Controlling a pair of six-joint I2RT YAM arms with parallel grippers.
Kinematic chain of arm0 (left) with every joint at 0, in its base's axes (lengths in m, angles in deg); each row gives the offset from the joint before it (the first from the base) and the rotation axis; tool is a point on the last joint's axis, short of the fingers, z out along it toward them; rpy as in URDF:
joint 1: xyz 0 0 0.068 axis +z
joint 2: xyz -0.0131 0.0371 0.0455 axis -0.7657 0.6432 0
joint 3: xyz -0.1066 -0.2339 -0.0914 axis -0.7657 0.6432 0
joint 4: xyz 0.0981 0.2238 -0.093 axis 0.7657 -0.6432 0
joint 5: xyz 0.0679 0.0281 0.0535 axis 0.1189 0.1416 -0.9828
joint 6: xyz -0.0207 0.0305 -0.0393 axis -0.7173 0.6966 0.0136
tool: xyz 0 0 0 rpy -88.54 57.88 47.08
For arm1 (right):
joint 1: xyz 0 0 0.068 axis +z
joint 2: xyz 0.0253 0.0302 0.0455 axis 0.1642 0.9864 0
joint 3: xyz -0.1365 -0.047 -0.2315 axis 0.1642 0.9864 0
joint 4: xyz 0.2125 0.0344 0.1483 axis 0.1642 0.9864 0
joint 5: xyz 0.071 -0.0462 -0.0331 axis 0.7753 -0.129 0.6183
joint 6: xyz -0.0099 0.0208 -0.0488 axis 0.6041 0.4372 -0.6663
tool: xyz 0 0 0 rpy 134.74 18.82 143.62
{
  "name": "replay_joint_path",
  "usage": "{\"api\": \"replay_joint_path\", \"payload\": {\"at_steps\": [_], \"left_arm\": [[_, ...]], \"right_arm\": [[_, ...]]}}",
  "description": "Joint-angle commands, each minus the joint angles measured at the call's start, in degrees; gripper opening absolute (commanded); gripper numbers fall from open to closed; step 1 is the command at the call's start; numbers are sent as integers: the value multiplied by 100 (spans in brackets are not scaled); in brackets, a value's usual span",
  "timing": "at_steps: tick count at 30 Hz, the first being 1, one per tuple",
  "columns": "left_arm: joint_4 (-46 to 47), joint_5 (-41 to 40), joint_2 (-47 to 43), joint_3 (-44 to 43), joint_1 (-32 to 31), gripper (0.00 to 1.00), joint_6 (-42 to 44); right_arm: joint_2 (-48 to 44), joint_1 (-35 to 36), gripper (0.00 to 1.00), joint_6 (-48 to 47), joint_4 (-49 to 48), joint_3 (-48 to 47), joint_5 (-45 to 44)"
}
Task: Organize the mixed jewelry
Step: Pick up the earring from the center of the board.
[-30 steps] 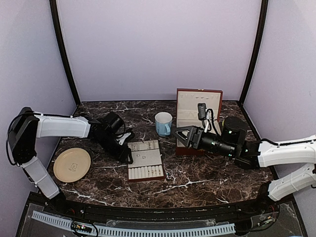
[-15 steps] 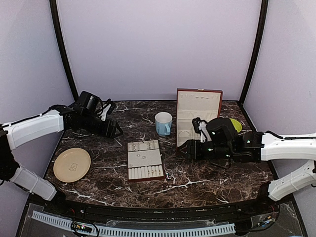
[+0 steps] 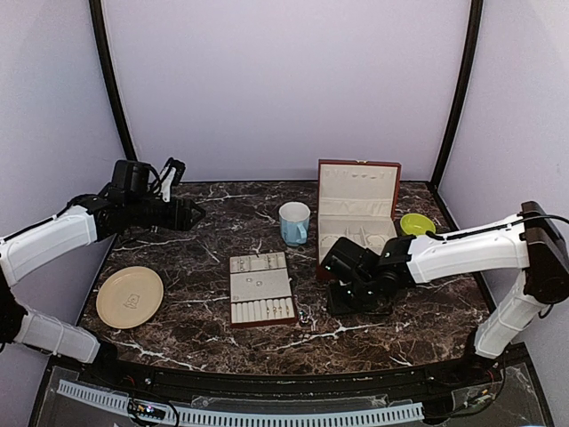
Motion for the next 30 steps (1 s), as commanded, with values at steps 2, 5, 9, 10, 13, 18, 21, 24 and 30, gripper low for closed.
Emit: {"api": "replay_joint_path", "payload": {"at_steps": [2, 5, 9, 10, 13, 18, 21, 24, 30], "left_arm": [[260, 23, 26, 205, 16, 71, 197], [219, -34, 59, 195, 16, 71, 361], [183, -43, 31, 208, 16, 71, 374], [193, -34, 13, 228, 16, 71, 374], [222, -35, 21, 235, 16, 72, 383], [202, -39, 106, 206, 16, 72, 384], [203, -31, 125, 213, 16, 72, 371], [204, -14, 150, 207, 16, 72, 359], [189, -16, 171, 205, 16, 72, 363]], "right_arm": [[126, 66, 38, 192, -199, 65, 33], [367, 72, 32, 133, -263, -25, 34], [553, 75, 28, 167, -215, -49, -41], [556, 75, 28, 174, -222, -39, -37], [576, 75, 29, 127, -229, -62, -83], [798, 75, 31, -67, -166, -222, -204], [889, 75, 31, -186, -135, -310, -305], [970, 67, 31, -320, -120, -405, -385], [1167, 65, 30, -448, 3, -571, -516]]}}
